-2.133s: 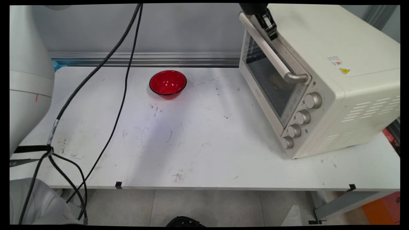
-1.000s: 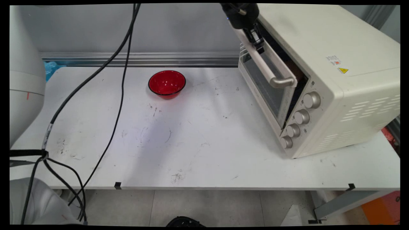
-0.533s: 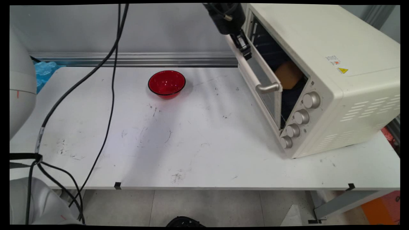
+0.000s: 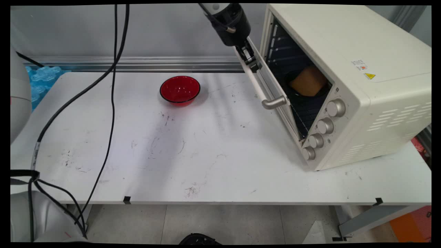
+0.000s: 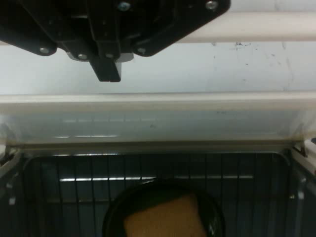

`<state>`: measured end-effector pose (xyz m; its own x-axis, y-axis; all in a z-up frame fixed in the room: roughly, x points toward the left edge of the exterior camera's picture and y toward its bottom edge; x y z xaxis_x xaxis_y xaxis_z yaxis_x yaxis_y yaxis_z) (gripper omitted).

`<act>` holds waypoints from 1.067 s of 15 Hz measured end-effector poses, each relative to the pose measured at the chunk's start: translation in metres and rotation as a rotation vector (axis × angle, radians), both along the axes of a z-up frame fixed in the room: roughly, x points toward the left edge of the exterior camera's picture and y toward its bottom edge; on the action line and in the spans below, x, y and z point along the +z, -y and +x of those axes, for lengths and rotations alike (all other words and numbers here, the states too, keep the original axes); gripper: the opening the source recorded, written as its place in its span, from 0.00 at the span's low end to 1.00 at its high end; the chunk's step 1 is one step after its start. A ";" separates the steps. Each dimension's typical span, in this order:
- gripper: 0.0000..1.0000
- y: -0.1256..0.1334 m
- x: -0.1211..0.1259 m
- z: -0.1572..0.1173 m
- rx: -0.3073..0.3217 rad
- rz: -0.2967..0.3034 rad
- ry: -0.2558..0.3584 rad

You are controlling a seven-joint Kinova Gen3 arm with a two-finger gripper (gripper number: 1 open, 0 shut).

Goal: Open the oven

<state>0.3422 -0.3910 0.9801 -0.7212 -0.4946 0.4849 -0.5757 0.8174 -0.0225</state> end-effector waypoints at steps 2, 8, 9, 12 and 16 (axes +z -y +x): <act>0.00 -0.002 -0.004 0.003 -0.003 -0.006 0.001; 0.00 -0.009 -0.018 0.016 -0.011 -0.017 0.011; 0.00 -0.011 -0.020 0.018 -0.013 -0.017 0.013; 0.00 -0.017 -0.026 0.024 -0.020 -0.019 0.019; 0.00 -0.024 -0.035 0.034 -0.024 -0.028 0.025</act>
